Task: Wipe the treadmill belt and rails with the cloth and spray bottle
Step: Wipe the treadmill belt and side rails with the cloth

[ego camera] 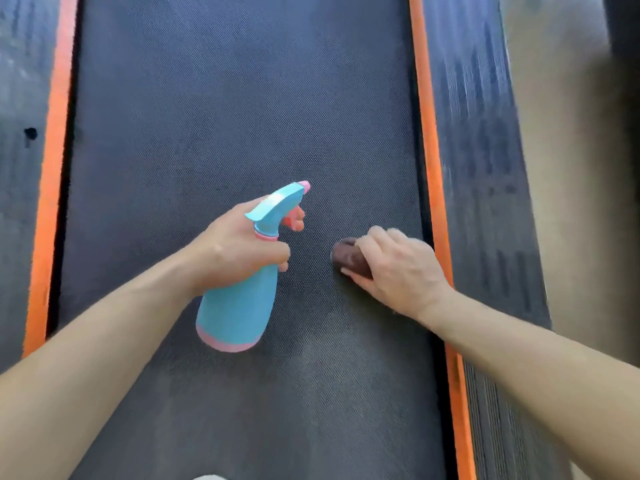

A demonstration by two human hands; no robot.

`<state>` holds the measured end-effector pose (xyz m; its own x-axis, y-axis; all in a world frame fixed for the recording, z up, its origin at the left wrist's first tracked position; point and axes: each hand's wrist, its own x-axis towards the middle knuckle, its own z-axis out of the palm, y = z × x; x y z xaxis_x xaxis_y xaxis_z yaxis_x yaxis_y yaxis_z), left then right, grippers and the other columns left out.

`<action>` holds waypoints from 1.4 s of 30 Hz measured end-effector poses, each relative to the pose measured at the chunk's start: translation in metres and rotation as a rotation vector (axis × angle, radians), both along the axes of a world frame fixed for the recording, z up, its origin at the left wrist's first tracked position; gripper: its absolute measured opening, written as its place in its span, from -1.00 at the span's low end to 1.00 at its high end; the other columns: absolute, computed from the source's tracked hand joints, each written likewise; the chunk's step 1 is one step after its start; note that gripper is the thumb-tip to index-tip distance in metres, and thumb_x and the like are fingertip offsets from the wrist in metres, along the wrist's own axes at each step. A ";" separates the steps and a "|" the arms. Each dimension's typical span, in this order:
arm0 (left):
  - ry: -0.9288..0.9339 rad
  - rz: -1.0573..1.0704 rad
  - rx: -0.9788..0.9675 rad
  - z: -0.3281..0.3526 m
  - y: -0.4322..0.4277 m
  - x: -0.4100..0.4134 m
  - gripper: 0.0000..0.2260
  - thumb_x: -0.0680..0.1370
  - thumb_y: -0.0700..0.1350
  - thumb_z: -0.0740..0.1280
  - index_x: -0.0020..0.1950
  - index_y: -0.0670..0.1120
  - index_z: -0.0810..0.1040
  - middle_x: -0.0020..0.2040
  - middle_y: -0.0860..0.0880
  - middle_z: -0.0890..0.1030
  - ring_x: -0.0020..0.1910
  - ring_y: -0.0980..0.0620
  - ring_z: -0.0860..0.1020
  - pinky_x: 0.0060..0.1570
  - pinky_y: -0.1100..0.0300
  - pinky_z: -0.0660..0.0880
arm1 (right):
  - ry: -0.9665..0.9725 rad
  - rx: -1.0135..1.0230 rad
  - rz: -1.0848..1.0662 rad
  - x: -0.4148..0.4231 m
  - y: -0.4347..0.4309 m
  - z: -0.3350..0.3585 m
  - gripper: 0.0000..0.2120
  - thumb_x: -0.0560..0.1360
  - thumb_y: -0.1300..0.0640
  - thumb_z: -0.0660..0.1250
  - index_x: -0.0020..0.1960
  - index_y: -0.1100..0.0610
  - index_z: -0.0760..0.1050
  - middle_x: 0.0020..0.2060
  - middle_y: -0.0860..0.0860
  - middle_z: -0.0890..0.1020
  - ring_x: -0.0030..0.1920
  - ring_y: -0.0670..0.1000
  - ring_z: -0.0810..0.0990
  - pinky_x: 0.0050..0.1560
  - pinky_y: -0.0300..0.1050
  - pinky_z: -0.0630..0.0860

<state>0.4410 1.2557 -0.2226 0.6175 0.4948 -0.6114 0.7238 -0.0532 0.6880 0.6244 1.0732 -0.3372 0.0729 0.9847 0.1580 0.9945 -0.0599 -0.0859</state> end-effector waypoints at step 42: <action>-0.089 -0.094 0.008 -0.019 0.004 0.051 -0.52 0.23 -0.06 0.41 0.13 0.23 0.61 0.11 0.27 0.66 0.03 0.18 0.62 0.02 0.15 0.56 | -0.100 -0.215 -0.842 0.056 0.086 0.036 -0.75 0.52 -0.01 0.40 0.06 0.16 0.56 -0.02 0.10 0.60 -0.02 0.21 0.58 -0.24 -0.02 0.34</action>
